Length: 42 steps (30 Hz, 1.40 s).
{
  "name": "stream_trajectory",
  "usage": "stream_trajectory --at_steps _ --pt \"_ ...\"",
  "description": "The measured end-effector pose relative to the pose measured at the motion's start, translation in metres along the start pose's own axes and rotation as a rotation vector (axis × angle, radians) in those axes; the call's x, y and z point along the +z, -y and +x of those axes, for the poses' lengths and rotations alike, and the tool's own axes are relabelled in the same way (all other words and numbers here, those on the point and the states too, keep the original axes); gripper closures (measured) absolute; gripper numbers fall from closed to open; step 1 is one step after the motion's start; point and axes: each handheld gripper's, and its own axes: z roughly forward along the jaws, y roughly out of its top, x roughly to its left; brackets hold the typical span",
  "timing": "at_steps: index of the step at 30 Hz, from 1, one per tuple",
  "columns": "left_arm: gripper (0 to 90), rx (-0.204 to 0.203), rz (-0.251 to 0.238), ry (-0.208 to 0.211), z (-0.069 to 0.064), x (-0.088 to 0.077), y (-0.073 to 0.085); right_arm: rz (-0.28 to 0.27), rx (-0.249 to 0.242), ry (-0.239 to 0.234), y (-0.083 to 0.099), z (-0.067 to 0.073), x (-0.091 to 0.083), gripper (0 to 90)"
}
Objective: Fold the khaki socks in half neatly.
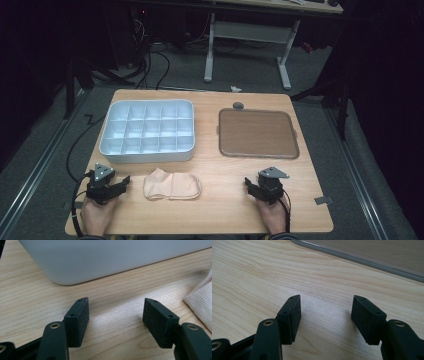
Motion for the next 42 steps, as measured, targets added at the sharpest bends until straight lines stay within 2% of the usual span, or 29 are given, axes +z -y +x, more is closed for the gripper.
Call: stream_trajectory --at_steps 18,26,35,42 --pt "35.6 0.005 0.004 0.006 -0.0010 -0.0002 0.0004 0.002 -0.007 -0.007 0.0000 0.0006 0.0002 38.7" --pt "32.3 0.006 0.005 0.010 -0.0016 0.0008 -0.0002 0.002 -0.008 -0.008 0.0001 0.0008 0.0001 38.6" --pt "24.4 0.004 0.018 0.012 -0.0013 0.0019 -0.0010 0.002 -0.008 -0.009 0.0000 0.0007 0.0001 38.5" --pt "21.1 0.005 0.019 0.028 -0.0002 0.0021 -0.0012 0.002 -0.010 -0.011 -0.0001 0.0007 0.0002 38.6"
